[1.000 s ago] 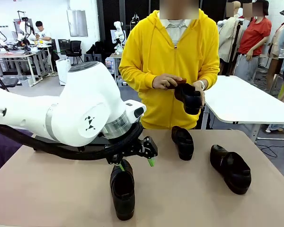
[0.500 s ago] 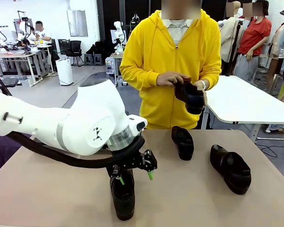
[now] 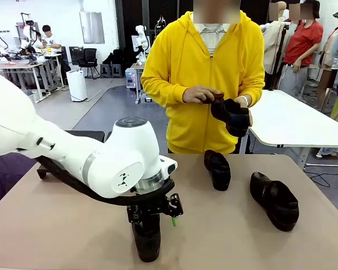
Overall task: Organize the shoes by placing them on the stand.
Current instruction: Place the Shoe from the middle of the table onto the Shoes Stand.
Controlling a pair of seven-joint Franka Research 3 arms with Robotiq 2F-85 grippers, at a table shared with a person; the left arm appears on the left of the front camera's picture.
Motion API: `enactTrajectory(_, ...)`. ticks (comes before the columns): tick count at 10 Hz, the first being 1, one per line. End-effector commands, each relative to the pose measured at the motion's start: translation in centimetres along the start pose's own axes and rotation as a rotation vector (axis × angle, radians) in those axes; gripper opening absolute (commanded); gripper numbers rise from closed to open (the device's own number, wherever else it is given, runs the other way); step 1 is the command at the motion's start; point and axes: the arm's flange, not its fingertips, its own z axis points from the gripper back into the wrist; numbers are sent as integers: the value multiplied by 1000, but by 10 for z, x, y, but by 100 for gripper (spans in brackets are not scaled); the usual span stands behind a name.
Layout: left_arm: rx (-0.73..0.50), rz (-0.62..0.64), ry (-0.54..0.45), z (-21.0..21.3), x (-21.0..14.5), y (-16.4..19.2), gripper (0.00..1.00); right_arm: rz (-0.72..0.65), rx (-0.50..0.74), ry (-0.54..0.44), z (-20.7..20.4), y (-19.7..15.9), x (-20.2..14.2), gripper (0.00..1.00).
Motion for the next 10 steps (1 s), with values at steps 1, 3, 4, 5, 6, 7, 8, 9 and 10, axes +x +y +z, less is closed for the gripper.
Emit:
enactTrajectory(1,41,38,4,-2,6,-21,100,25,7,2,3,-1,-1,100)
enactTrajectory(3,120,82,-22,-2,8,-25,61,25,7,2,3,-1,-1,100)
enactTrajectory(4,133,70,2,-2,8,-25,2,25,7,2,3,-1,-1,100)
enactTrajectory(5,137,65,6,-2,7,-25,0,25,7,2,3,-1,-1,100)
enactTrajectory(6,147,58,13,-3,7,-25,0,25,7,2,3,-1,-1,100)
enactTrajectory(7,161,63,12,-1,7,-23,0,25,7,2,3,-1,-1,100)
enactTrajectory(8,174,63,8,0,5,-23,0,25,7,2,3,-1,-1,100)
enactTrajectory(9,204,79,0,1,4,-23,0,25,7,2,3,-1,-1,100)
enactTrajectory(10,234,93,-3,2,3,-23,0,25,7,2,3,-1,-1,100)
